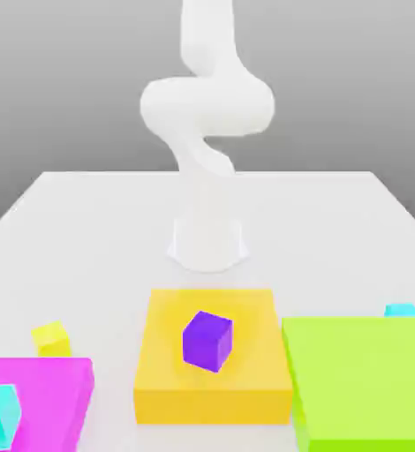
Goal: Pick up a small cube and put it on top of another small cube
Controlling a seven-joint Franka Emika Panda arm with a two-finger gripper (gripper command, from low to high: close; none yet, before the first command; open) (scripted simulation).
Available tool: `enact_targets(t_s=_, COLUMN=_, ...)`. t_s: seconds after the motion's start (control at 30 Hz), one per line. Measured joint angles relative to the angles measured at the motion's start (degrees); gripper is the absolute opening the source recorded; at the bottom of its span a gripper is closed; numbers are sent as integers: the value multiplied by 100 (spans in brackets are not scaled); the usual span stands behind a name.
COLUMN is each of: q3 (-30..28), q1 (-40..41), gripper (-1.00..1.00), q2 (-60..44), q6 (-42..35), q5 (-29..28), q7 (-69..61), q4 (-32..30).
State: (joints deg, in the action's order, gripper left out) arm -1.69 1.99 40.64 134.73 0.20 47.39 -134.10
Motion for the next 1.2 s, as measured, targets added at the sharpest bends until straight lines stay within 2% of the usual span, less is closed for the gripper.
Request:
enact_targets(t_s=0.43, q3=-956, q1=1038, gripper=0, q2=-2731, q6=1550, q5=200, q7=748, q4=-1216)
enact_targets(t_s=0.7, q3=-1475, q1=1792, gripper=0, q2=-4406, q6=2485, q5=518, q7=1061, q4=-1952)
enact_targets(t_s=0.8, q3=-1332, q1=1989, gripper=0, q2=-5040, q6=2906, q5=885, q7=881, q4=-2004)
enact_targets(t_s=0.93, q3=-682, q1=2524, gripper=0, q2=-5868, q6=3544, q5=1461, q7=454, q4=-1847)
enact_targets(t_s=0.97, q3=-562, q1=2628, gripper=-100, q2=-6000, q6=3650, q5=1534, q7=398, q4=-1819)
enact_targets(t_s=1.2, q3=-558, q1=2635, gripper=-100, q2=-5996, q6=3650, q5=1508, q7=421, q4=-1820)
